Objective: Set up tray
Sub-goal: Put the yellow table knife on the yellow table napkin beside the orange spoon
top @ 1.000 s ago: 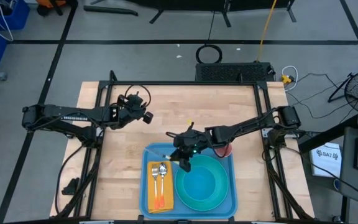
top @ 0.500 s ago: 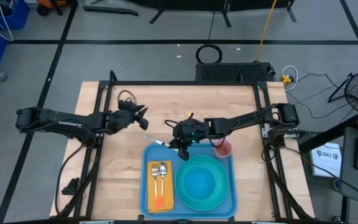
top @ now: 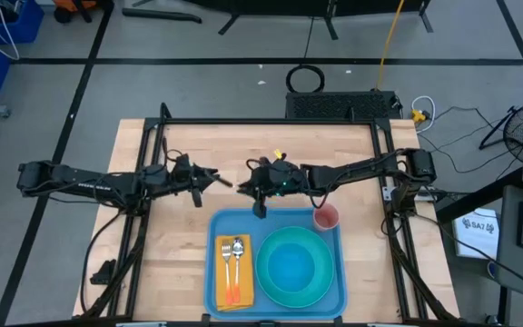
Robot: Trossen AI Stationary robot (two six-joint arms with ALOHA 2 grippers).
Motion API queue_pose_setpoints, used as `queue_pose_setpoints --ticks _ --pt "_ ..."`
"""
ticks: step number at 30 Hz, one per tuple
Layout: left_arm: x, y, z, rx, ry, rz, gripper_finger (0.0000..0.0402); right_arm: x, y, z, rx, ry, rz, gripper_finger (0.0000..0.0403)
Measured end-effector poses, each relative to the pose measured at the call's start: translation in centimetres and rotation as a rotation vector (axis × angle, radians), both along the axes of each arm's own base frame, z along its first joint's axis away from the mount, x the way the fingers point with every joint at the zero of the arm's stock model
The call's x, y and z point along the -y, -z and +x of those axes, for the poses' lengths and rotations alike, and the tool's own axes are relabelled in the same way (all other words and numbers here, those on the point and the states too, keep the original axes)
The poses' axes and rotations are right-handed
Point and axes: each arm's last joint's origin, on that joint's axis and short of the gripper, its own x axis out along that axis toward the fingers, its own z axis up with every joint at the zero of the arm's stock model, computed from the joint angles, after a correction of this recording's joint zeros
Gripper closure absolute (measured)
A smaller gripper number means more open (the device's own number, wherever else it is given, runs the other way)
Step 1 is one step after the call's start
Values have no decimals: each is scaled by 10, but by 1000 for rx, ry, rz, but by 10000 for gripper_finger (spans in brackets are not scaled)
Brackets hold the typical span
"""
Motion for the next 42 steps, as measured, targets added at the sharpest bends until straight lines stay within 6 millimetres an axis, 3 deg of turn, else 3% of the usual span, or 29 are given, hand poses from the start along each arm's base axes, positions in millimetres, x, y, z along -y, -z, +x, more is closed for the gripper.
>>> queue_pose_setpoints --ticks 7,15,22,26,32,42 --pt "11 -2 7 29 68 65 305 24 2 2 10 241 -167 371" --pt "12 0 19 19 -15 102 305 59 26 -10 -213 387 -111 371" --pt "11 -17 55 -56 -57 150 305 72 11 -6 -266 419 -124 371" --pt "5 -14 74 -147 -78 171 305 70 11 -4 -269 397 -151 371" --pt "-20 6 64 -84 -214 91 305 69 12 -5 -279 377 -140 371" --pt "-45 2 56 81 -215 -30 304 69 7 -1 -223 351 -149 371"
